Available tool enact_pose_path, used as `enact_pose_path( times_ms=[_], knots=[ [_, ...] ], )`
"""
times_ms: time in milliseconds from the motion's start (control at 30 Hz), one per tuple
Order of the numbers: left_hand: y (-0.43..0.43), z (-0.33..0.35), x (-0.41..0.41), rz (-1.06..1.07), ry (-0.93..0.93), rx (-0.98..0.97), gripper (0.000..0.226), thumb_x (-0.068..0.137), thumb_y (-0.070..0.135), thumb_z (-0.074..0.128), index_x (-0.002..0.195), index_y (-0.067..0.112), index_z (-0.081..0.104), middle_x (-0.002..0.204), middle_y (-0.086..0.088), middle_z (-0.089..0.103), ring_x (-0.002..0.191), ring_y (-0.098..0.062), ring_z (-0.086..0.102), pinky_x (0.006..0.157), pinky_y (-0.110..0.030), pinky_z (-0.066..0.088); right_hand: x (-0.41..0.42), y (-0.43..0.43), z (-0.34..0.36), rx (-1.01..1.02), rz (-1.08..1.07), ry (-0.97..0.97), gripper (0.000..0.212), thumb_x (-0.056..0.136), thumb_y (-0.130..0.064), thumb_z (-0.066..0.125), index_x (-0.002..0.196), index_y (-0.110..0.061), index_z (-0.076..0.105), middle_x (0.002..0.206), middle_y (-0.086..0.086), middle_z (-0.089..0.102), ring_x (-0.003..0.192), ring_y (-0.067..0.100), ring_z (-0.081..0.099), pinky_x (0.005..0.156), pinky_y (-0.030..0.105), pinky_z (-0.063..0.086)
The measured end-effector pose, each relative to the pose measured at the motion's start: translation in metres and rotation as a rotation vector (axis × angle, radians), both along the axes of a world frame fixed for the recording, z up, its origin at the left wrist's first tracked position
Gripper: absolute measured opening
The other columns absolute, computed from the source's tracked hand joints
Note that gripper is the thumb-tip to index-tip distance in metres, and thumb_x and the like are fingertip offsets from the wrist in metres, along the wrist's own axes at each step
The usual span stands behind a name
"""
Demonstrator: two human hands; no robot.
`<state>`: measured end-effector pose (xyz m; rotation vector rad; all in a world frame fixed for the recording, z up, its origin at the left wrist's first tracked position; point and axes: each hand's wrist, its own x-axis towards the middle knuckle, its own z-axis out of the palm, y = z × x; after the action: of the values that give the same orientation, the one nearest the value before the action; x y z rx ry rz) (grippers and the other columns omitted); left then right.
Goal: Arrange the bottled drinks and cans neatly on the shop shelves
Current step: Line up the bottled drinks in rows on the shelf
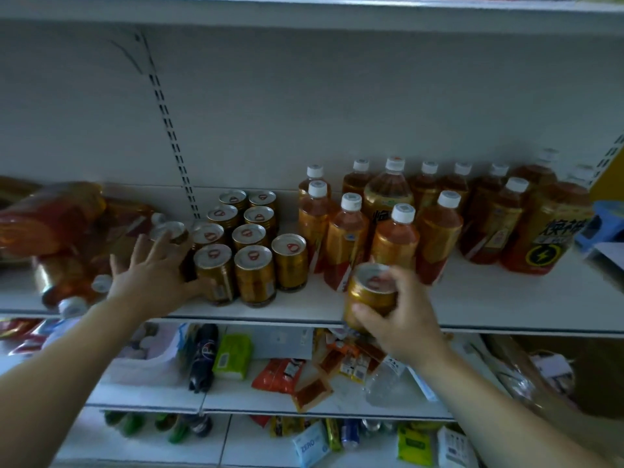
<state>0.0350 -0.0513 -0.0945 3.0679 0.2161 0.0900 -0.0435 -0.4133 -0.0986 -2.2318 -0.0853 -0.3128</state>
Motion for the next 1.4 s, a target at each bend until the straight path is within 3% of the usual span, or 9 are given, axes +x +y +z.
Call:
enact_pose_path(
  times_ms=[167,467,533,667,767,933,1167,1267,1400],
  knots=[
    [0.02,0.003,0.006,-0.11,0.004,-0.005,0.098,0.069,0.082,0.047,0.148,0.042,0.006,0.159,0.007,0.007,0.14,-0.033,0.015,0.108,-0.055,0.028,0.042,0.099,-0.022,-0.099,0.057,0.128,0.064,0.079,-0.044,0.072,0.132,-0.025,0.041,0.128,-0.008,0.046,0.114,0.009,0.048,0.083,0.02,0.035],
    [0.064,0.007,0.05,-0.333,0.18,-0.167,0.106,0.068,0.082,0.048,0.151,0.034,0.004,0.16,0.001,-0.006,0.147,-0.026,-0.004,0.118,-0.045,0.013,0.052,0.14,-0.015,-0.217,-0.09,0.141,0.078,0.073,-0.045,0.077,0.136,-0.022,0.036,0.14,0.0,0.033,0.128,0.018,0.039,0.096,0.027,0.037],
    [0.072,0.017,0.058,-0.436,0.166,-0.172,0.095,0.074,0.084,0.031,0.15,0.027,0.019,0.159,-0.009,0.01,0.145,-0.035,0.01,0.115,-0.05,0.021,0.054,0.146,-0.006,-0.344,-0.052,0.132,0.089,0.072,-0.055,0.075,0.143,-0.029,0.027,0.15,-0.002,0.015,0.139,0.019,0.022,0.106,0.035,0.036],
    [0.081,0.006,0.103,-0.689,0.169,0.054,0.046,0.102,0.029,0.023,0.103,0.004,0.062,0.121,-0.028,0.06,0.106,-0.057,0.055,0.08,-0.065,0.048,0.071,0.157,0.01,-0.613,0.029,0.166,0.096,0.071,-0.075,0.059,0.149,-0.038,0.015,0.157,-0.004,0.003,0.145,0.024,0.008,0.111,0.048,0.03],
    [0.07,0.005,0.126,-0.753,0.0,0.162,0.036,0.1,0.022,0.035,0.117,0.005,0.062,0.147,-0.015,0.037,0.135,-0.047,0.031,0.109,-0.055,0.025,0.079,0.16,0.01,-0.768,0.059,0.191,0.102,0.065,-0.089,0.028,0.151,-0.038,0.009,0.159,-0.001,0.004,0.147,0.026,0.002,0.113,0.051,0.024],
    [0.056,0.004,0.17,-0.574,0.079,0.113,0.046,0.104,0.03,0.022,0.147,0.017,0.027,0.16,-0.006,0.004,0.146,-0.03,-0.001,0.117,-0.039,0.002,0.087,0.163,0.002,-0.8,0.044,0.212,0.105,0.056,-0.087,0.008,0.151,-0.042,0.006,0.161,-0.005,0.003,0.148,0.023,-0.004,0.111,0.045,0.032],
    [0.025,0.025,0.084,-0.417,-0.085,-0.383,0.068,0.086,0.065,0.028,0.148,0.038,0.021,0.159,0.008,0.0,0.146,-0.018,-0.008,0.117,-0.049,0.005,0.087,0.161,0.006,-0.784,0.083,0.225,0.097,0.069,-0.087,0.033,0.15,-0.038,0.013,0.161,-0.001,0.004,0.148,0.025,-0.003,0.108,0.046,0.035],
    [0.0,0.005,0.02,-0.631,-0.014,-0.139,0.09,0.071,0.088,0.011,0.148,0.04,0.012,0.155,0.013,-0.009,0.144,-0.016,-0.02,0.117,-0.053,0.003,0.088,0.161,0.006,-0.802,0.094,0.186,0.094,0.072,-0.085,0.036,0.15,-0.035,0.017,0.161,-0.004,0.004,0.148,0.022,-0.002,0.109,0.046,0.034],
    [0.017,-0.024,0.009,-0.704,-0.277,-0.162,0.045,0.093,0.048,0.036,0.126,0.024,0.056,0.145,-0.005,0.044,0.142,-0.023,0.021,0.109,-0.053,0.032,0.088,0.159,0.007,-0.78,0.107,0.169,0.088,0.077,-0.08,0.044,0.149,-0.035,0.021,0.16,-0.009,0.007,0.148,0.018,-0.003,0.11,0.044,0.034]
  ],
)
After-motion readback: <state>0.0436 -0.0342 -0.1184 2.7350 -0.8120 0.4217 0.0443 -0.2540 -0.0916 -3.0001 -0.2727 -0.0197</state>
